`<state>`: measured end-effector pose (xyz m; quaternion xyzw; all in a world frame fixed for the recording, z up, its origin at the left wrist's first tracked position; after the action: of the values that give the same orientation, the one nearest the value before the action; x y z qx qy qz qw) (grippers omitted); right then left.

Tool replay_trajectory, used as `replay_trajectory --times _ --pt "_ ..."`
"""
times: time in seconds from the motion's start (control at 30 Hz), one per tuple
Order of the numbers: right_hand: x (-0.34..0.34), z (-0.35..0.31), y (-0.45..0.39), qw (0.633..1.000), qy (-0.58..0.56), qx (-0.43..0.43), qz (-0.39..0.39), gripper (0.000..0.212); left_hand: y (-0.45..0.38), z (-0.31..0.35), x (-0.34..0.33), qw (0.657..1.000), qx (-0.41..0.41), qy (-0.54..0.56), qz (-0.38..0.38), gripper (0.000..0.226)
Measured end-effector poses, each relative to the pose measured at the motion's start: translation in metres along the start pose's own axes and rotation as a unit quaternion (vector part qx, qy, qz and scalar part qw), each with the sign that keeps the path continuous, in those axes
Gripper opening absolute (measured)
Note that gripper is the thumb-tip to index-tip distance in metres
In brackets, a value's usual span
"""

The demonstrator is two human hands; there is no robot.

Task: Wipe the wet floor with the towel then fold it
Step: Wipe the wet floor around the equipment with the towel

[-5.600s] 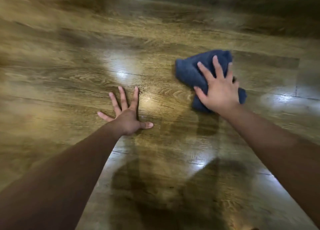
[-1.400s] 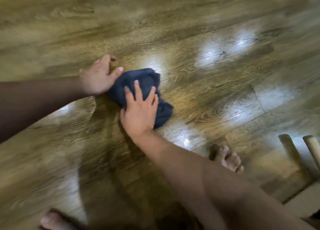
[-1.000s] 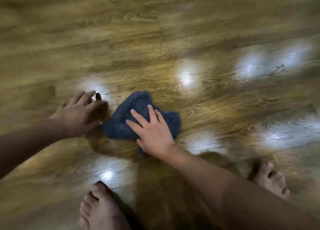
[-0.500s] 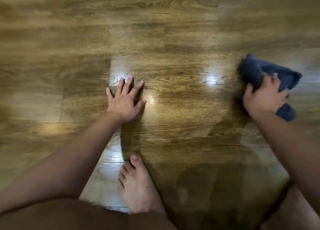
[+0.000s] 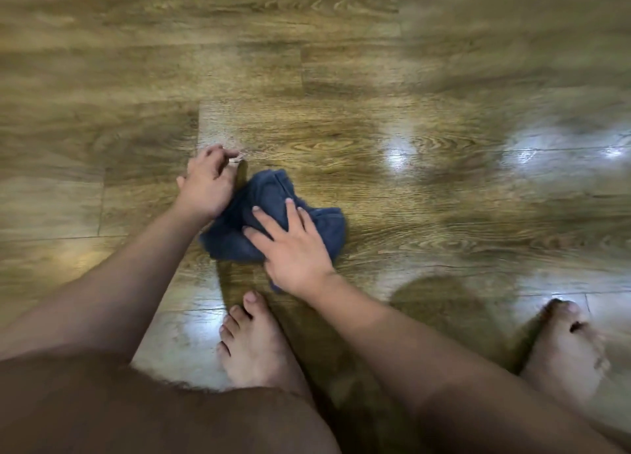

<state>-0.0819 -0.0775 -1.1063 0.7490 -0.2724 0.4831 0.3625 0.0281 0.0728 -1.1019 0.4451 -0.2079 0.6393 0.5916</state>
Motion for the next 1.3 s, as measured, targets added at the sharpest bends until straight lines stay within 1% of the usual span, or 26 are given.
replay_trajectory --times 0.07,0.1,0.13,0.23,0.3,0.37,0.4,0.47,0.57,0.63,0.67,0.77,0.87,0.9,0.93,1.0,1.07,1.1,1.2,1.3 --pt "0.006 0.025 0.004 0.999 0.033 0.026 -0.01 0.065 0.009 -0.01 -0.004 0.995 0.003 -0.094 -0.02 0.037" --pt "0.011 0.044 0.005 0.999 0.038 0.015 -0.011 0.067 0.012 -0.013 -0.008 0.991 -0.002 -0.126 -0.034 0.042" --pt "0.018 0.068 0.007 0.999 0.032 -0.014 -0.005 0.068 0.015 -0.016 -0.011 0.988 -0.011 -0.148 -0.045 0.047" --pt "0.049 0.157 0.021 0.986 -0.007 -0.16 0.04 0.066 0.015 -0.018 -0.012 0.985 -0.023 -0.165 -0.047 0.055" --pt "0.068 0.215 0.04 0.964 -0.024 -0.257 0.069 0.063 0.013 -0.019 -0.011 0.987 -0.018 -0.157 -0.041 0.053" --pt "0.079 0.263 0.066 0.933 -0.043 -0.345 0.09 0.061 0.013 -0.021 -0.012 0.987 -0.019 -0.155 -0.043 0.052" --pt "0.081 0.28 0.079 0.918 -0.059 -0.379 0.101 0.06 0.013 -0.022 -0.012 0.986 -0.022 -0.158 -0.045 0.053" --pt "0.081 0.295 0.098 0.898 -0.082 -0.416 0.12 0.059 0.014 -0.024 -0.014 0.985 -0.026 -0.163 -0.051 0.054" --pt "0.075 0.279 0.099 0.886 -0.092 -0.433 0.138 0.059 0.014 -0.022 -0.017 0.987 -0.009 -0.148 -0.062 0.051" --pt "0.066 0.246 0.093 0.881 -0.094 -0.44 0.146 0.06 0.013 -0.016 -0.022 0.989 -0.001 -0.132 -0.07 0.048" --pt "0.06 0.221 0.088 0.888 -0.086 -0.428 0.146 0.06 0.013 -0.015 -0.023 0.989 0.001 -0.13 -0.071 0.047" --pt "0.035 0.134 0.067 0.931 -0.068 -0.34 0.118 0.062 0.014 -0.011 -0.024 0.987 0.006 -0.141 -0.075 0.047" --pt "-0.002 0.045 0.052 0.978 -0.037 -0.2 0.045 0.065 0.015 0.001 -0.027 0.984 0.037 -0.154 -0.08 0.054" --pt "-0.012 0.024 0.052 0.988 -0.022 -0.152 0.026 0.063 0.018 0.011 -0.029 0.985 0.04 -0.153 -0.073 0.056" --pt "-0.017 0.013 0.057 0.993 -0.007 -0.114 0.015 0.06 0.022 0.025 -0.033 0.986 0.025 -0.15 -0.063 0.055" --pt "-0.016 0.017 0.067 0.997 0.001 -0.076 0.016 0.059 0.036 0.06 -0.044 0.987 -0.055 -0.141 -0.05 0.048" --pt "-0.01 0.045 0.085 0.996 -0.007 -0.088 0.03 0.061 0.053 0.091 -0.061 0.979 -0.137 -0.134 -0.067 0.043" --pt "-0.007 0.066 0.098 0.993 -0.015 -0.114 0.036 0.062 0.059 0.098 -0.07 0.976 -0.153 -0.128 -0.084 0.042" --pt "0.006 0.144 0.145 0.969 -0.042 -0.233 0.074 0.066 0.066 0.092 -0.086 0.973 -0.141 -0.131 -0.129 0.046" --pt "0.02 0.231 0.202 0.917 -0.065 -0.378 0.111 0.063 0.066 0.085 -0.09 0.956 -0.173 -0.19 -0.14 0.052"
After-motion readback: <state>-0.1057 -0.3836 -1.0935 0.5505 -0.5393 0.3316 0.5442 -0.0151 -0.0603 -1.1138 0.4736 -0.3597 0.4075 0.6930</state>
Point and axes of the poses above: each hand's wrist, its own y-axis away from the middle knuckle, its own x-axis out of the back of the hand, z = x × y, the point moved 9 cm from there along -y, towards the middle knuckle, and after that the axes turned 3 degrees about -y, right-handed, at the moved point
